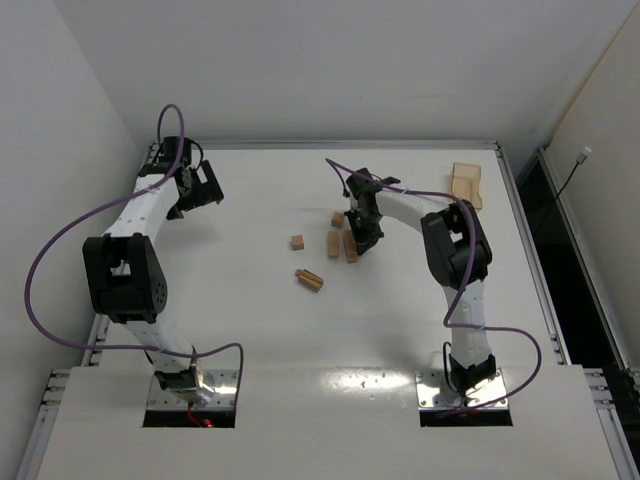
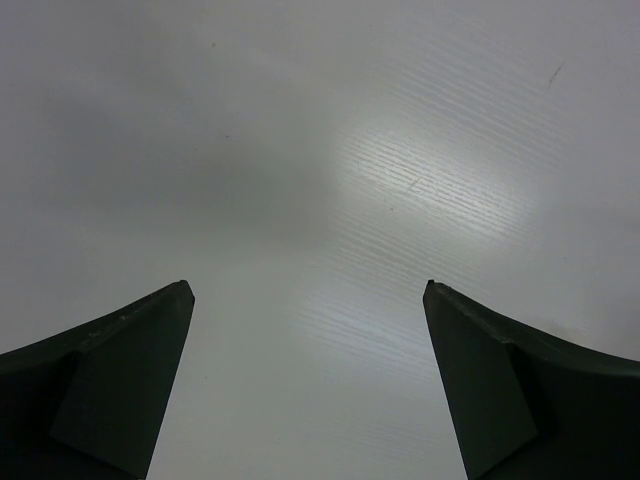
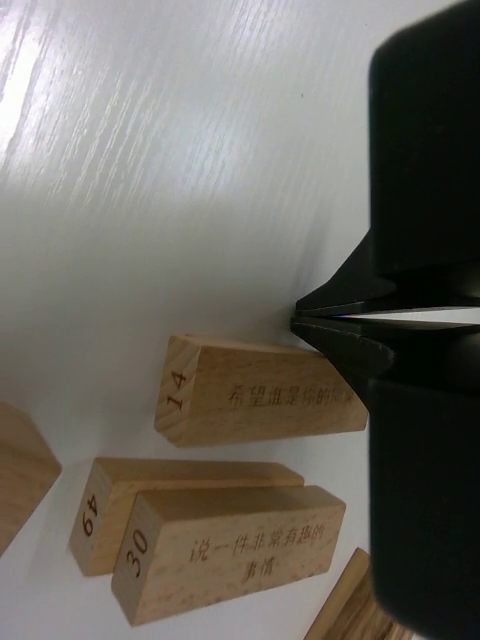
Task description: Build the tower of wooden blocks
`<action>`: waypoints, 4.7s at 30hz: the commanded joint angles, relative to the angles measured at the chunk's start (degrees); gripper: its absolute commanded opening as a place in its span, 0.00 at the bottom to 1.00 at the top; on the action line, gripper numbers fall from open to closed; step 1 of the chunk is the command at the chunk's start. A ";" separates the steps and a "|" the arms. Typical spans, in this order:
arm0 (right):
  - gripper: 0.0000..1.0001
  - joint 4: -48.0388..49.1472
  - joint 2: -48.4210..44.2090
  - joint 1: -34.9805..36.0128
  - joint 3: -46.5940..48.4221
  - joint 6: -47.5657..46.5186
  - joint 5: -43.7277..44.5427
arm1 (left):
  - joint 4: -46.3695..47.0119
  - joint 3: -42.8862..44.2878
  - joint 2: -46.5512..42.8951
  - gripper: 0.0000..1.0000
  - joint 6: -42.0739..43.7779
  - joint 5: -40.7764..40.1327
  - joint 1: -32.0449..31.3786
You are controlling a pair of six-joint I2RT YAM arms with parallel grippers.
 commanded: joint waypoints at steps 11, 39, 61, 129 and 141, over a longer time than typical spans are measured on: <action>0.00 1.64 2.19 1.35 4.09 2.24 -1.10 | 1.12 0.25 -0.06 1.00 0.48 0.14 -0.30; 0.00 1.64 3.24 2.94 5.14 4.44 -3.39 | 1.12 0.78 1.00 1.00 0.48 0.67 -0.30; 0.51 -3.81 -6.69 -12.60 2.05 -25.73 -14.17 | 1.12 -0.27 -0.58 1.00 3.73 2.95 -0.30; 1.00 -16.73 7.02 -0.67 20.08 -71.94 -30.90 | 1.12 0.25 1.53 1.00 18.50 26.16 -0.30; 1.00 -16.64 7.55 -0.67 20.44 -70.88 -29.84 | 1.65 -0.27 2.05 1.00 17.97 26.16 -0.30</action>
